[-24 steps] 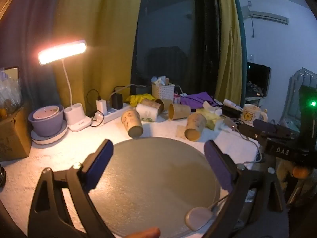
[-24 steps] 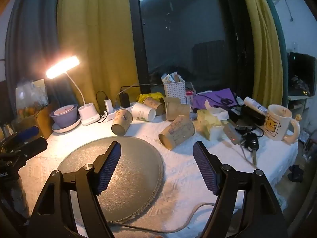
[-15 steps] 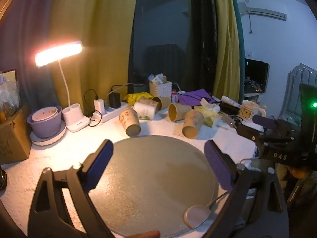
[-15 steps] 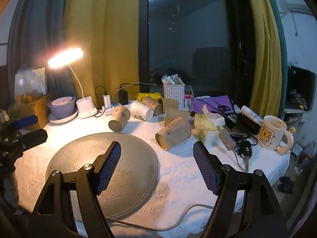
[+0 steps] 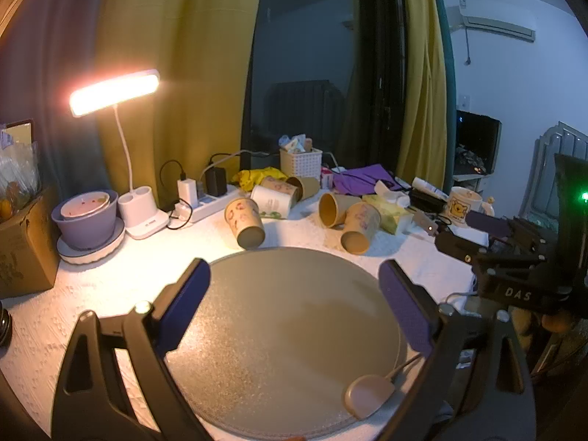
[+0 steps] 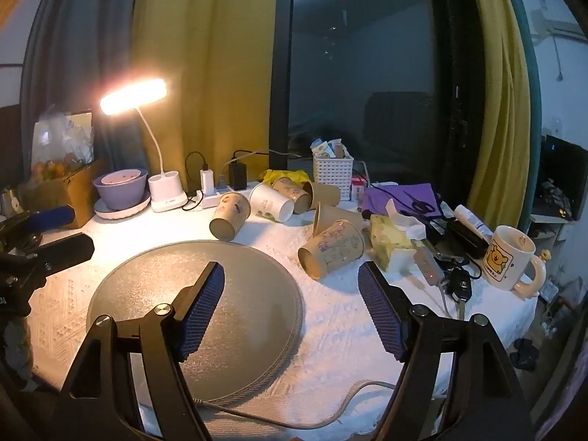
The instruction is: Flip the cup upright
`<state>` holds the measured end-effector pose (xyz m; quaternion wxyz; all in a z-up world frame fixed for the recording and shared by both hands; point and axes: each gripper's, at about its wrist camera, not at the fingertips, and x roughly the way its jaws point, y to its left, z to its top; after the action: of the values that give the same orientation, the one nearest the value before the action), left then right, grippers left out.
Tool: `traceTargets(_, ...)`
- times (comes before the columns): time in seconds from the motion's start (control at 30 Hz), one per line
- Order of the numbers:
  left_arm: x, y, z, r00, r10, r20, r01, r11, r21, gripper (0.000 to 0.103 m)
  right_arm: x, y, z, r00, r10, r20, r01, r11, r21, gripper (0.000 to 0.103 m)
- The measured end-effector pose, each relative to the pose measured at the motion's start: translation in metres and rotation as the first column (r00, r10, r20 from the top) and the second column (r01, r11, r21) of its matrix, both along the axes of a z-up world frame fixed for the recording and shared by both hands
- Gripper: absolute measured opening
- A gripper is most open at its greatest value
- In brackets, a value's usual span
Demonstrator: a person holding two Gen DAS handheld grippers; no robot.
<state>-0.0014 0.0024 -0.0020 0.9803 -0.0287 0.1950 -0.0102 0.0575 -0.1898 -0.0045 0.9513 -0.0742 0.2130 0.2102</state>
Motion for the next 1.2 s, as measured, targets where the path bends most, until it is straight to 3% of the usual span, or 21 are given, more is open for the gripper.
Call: traceTargets(1.2,-0.0019,0.0002,0.0022,1.000,-0.028,0.012,0.028,1.000,0.005,0.094,-0.0009,0.0075,0.0038,1.000,0.007,-0.004,-0.007,1.000,0.004,0.078)
